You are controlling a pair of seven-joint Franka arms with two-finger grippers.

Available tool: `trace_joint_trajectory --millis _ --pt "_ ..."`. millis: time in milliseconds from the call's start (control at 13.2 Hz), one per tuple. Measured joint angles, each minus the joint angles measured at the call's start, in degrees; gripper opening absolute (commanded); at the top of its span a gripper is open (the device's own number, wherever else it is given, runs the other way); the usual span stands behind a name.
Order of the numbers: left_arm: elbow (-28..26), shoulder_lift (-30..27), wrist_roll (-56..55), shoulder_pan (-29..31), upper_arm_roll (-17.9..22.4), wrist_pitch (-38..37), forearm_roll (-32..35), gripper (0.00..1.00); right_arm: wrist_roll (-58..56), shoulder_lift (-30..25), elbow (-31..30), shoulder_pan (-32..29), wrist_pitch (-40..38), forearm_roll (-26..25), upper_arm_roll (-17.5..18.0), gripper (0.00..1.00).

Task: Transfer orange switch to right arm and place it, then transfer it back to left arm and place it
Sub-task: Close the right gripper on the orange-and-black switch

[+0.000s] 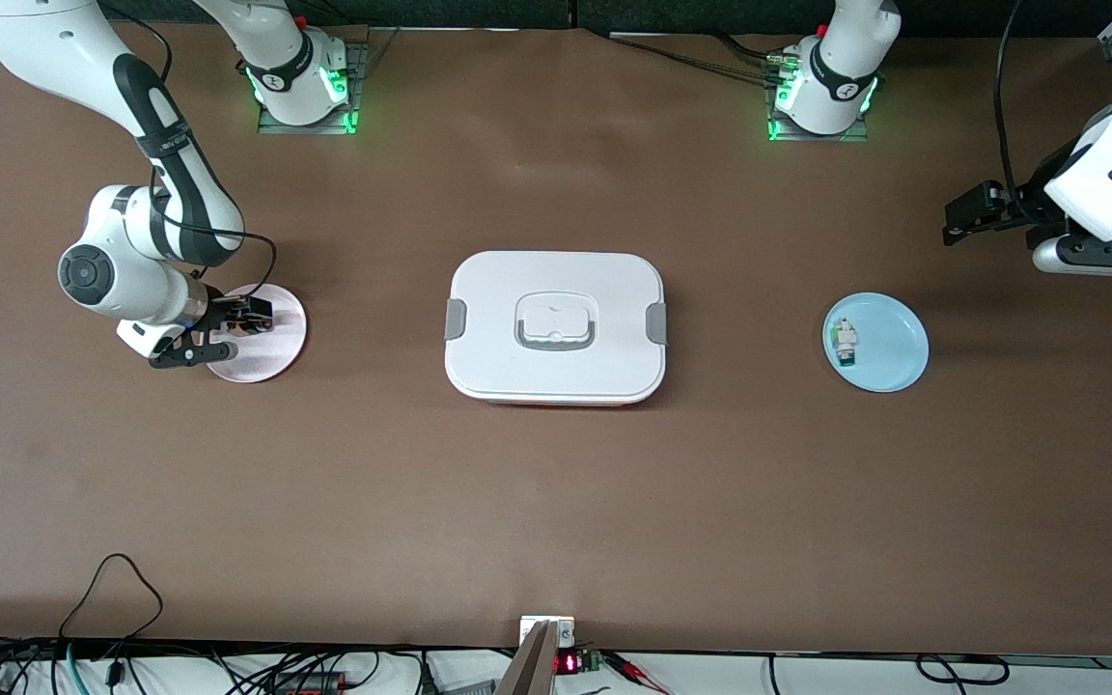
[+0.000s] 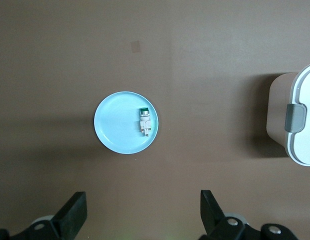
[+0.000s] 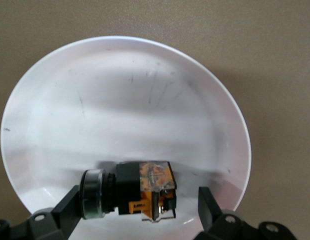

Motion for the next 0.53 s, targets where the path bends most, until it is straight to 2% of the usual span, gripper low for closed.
trace_joint_trajectory --millis 530 --pt "0.00 0.30 0.00 0.00 0.03 0.11 0.00 1.00 0.00 0.82 0.00 0.07 0.21 1.66 1.00 1.00"
